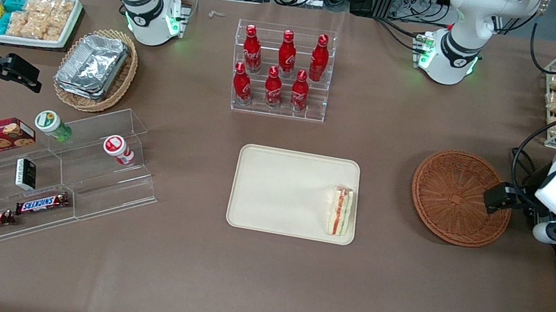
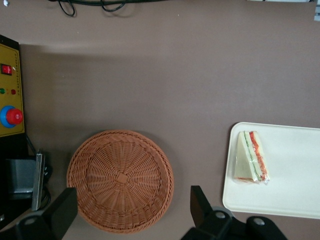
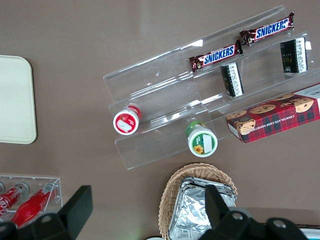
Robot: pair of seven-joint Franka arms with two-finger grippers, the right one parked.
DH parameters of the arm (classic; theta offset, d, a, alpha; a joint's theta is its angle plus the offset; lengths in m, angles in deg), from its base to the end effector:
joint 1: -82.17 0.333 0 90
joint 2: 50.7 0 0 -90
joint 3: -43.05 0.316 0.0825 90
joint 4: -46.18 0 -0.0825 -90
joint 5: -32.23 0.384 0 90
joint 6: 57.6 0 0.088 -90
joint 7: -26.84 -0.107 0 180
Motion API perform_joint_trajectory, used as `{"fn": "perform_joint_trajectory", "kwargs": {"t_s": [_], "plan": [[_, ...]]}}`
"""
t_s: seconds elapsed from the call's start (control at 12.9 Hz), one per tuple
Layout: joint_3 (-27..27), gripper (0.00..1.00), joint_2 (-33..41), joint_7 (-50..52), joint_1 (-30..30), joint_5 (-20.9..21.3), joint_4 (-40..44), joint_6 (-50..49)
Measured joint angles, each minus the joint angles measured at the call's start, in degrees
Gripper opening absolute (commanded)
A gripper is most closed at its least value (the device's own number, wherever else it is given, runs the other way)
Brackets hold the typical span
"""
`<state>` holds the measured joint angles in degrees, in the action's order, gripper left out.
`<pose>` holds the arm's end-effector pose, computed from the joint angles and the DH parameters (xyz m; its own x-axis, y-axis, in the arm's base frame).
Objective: Place sandwich from basket to tray
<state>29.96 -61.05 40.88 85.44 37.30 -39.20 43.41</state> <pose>0.6188 -0.0868 0.5770 0.9923 0.0649 0.1051 0.0676 -0.9975 -0.0226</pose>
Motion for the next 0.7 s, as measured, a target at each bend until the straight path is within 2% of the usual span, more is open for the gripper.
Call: {"fn": "perform_joint_trajectory", "kwargs": {"t_s": [0.15, 0.31, 0.46, 0.7], "plan": [[0.0, 1.0, 3.88, 0.02, 0.95, -0.61, -8.88, 6.97], [0.13, 1.0, 7.04, -1.16, 3.25, -3.45, -15.49, 10.24], [0.39, 1.0, 7.83, -6.05, 6.17, -5.31, -16.89, 10.77], [0.64, 1.0, 7.44, -5.79, 7.2, -5.51, -16.88, 10.9]]}}
